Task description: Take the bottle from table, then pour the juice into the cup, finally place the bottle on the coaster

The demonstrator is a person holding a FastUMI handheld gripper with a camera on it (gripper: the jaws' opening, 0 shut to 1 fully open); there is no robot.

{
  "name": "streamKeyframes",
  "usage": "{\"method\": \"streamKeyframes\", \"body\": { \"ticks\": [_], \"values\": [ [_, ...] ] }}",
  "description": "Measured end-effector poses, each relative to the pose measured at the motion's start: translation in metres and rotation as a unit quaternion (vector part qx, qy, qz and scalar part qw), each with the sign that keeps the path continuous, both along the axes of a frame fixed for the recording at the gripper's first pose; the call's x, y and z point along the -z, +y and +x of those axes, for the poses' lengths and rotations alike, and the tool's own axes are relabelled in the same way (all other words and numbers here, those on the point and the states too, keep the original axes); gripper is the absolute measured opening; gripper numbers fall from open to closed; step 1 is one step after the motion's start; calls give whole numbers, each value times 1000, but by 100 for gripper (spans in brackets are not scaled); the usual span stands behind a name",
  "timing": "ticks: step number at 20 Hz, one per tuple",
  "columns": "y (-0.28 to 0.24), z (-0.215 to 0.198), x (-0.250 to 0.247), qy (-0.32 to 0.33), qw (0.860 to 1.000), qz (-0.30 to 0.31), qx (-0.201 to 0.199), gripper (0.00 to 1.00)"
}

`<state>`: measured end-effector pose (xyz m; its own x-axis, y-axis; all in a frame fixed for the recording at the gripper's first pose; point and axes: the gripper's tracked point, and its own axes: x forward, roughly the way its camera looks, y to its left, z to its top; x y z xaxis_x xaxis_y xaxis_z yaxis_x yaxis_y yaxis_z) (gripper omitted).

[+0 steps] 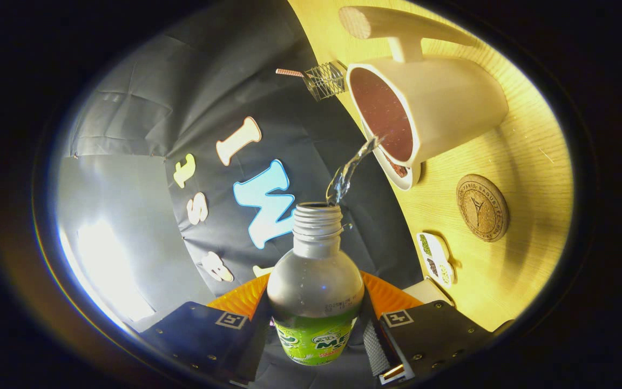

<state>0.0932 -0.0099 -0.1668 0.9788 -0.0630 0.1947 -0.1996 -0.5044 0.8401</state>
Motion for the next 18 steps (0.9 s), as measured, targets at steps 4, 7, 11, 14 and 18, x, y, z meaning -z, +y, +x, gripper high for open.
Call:
{"method": "streamKeyframes", "body": {
  "ticks": [4, 7, 11, 14, 18],
  "values": [
    [-6, 0, -7, -5, 1000, 25, 9, 75],
    [-10, -1, -6, -8, 999, 36, 18, 76],
    [-20, 0, -9, -10, 998, 61, 30, 75],
    [-32, 3, -12, -9, 996, 79, 36, 75],
    [-34, 5, -7, -2, 994, 100, 40, 75]
  ]
}}
